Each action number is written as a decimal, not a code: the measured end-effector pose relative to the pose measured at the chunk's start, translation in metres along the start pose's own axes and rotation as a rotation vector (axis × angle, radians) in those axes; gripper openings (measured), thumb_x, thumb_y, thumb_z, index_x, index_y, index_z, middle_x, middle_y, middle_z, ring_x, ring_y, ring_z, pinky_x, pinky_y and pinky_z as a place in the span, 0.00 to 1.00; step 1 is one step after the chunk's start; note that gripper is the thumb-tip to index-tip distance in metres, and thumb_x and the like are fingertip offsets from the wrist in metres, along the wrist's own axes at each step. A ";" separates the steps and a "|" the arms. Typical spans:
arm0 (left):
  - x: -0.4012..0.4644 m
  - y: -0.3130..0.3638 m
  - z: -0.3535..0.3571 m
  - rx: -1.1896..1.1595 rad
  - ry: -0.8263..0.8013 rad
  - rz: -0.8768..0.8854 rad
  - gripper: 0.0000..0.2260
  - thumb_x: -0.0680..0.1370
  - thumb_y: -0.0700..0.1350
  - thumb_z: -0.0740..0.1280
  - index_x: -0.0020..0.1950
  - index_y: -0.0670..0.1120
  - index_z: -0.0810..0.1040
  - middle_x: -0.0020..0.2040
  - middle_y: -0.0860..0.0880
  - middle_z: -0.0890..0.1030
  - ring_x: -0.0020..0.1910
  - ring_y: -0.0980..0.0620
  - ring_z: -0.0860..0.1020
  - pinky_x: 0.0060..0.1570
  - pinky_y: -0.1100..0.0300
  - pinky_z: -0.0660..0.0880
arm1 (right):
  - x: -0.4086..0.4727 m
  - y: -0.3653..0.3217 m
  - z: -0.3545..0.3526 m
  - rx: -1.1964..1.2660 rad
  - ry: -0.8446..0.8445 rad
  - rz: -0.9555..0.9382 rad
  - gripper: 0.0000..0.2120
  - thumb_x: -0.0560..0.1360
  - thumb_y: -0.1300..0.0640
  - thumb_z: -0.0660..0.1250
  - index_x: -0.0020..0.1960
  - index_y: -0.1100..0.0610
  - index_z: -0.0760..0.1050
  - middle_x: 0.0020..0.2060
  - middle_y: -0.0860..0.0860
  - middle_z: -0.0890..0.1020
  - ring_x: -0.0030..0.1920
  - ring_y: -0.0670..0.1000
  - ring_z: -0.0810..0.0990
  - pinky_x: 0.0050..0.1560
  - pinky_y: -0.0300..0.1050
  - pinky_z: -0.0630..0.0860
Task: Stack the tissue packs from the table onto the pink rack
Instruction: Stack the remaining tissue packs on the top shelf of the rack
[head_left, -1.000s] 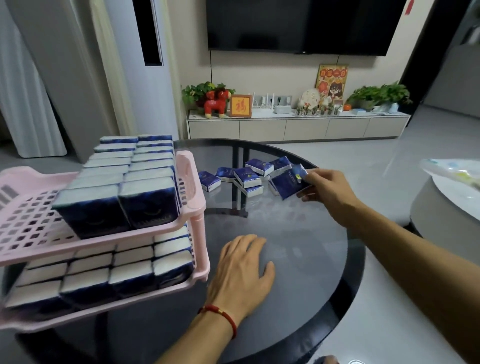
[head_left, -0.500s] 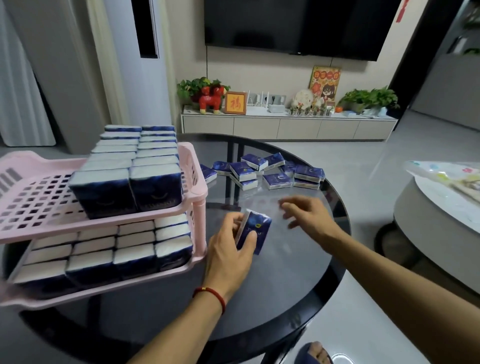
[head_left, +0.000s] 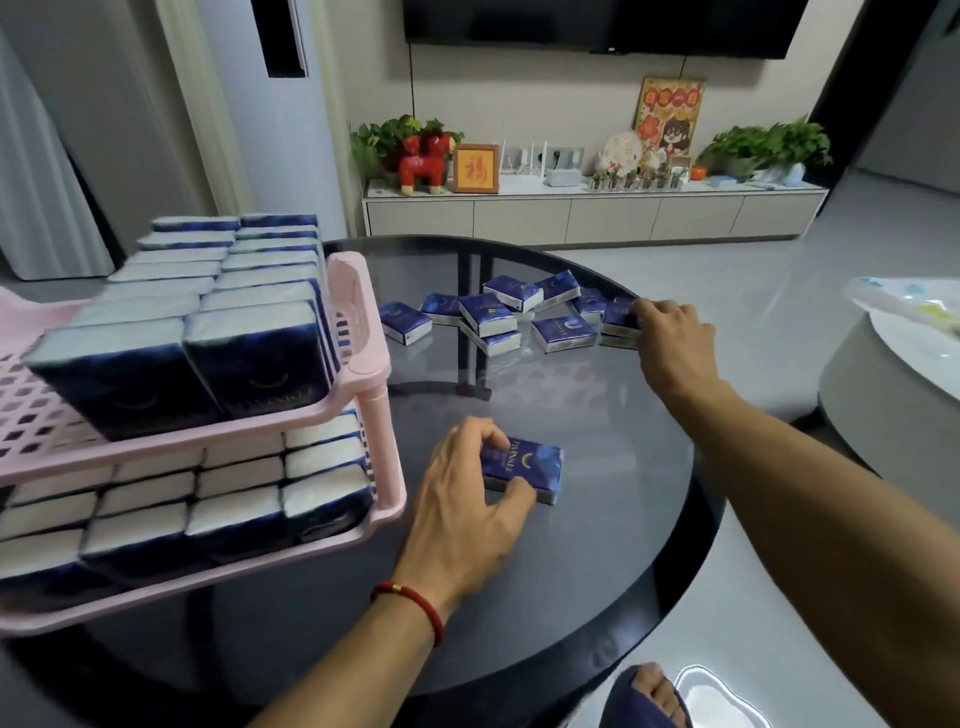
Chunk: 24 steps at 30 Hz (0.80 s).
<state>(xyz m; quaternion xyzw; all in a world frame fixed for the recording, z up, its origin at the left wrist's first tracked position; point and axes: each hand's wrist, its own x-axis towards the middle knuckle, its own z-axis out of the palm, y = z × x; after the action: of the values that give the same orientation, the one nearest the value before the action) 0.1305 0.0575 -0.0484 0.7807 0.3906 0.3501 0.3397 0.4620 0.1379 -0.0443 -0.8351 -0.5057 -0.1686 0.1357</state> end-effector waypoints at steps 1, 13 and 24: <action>-0.001 0.001 0.000 0.008 -0.012 0.005 0.14 0.74 0.49 0.68 0.58 0.52 0.70 0.54 0.60 0.73 0.54 0.59 0.73 0.52 0.76 0.67 | -0.005 0.001 -0.004 -0.008 0.031 -0.037 0.18 0.76 0.67 0.66 0.65 0.57 0.73 0.59 0.61 0.79 0.55 0.65 0.76 0.51 0.57 0.72; -0.001 -0.001 0.002 0.322 -0.047 0.012 0.26 0.74 0.61 0.72 0.68 0.49 0.75 0.58 0.51 0.73 0.60 0.50 0.69 0.59 0.57 0.70 | -0.163 -0.039 -0.108 0.543 -0.022 -0.279 0.16 0.78 0.60 0.71 0.64 0.50 0.80 0.52 0.46 0.83 0.45 0.48 0.81 0.48 0.49 0.82; -0.033 0.025 -0.029 0.111 -0.230 -0.227 0.18 0.80 0.57 0.65 0.64 0.48 0.77 0.57 0.48 0.71 0.57 0.50 0.74 0.58 0.57 0.71 | -0.238 -0.089 -0.121 0.761 -0.248 -0.253 0.09 0.81 0.49 0.67 0.59 0.48 0.81 0.63 0.43 0.77 0.51 0.40 0.81 0.54 0.33 0.76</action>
<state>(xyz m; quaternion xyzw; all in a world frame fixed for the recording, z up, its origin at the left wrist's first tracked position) 0.1010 0.0252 -0.0227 0.7839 0.4536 0.1960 0.3760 0.2625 -0.0599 -0.0290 -0.6706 -0.6431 0.1166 0.3508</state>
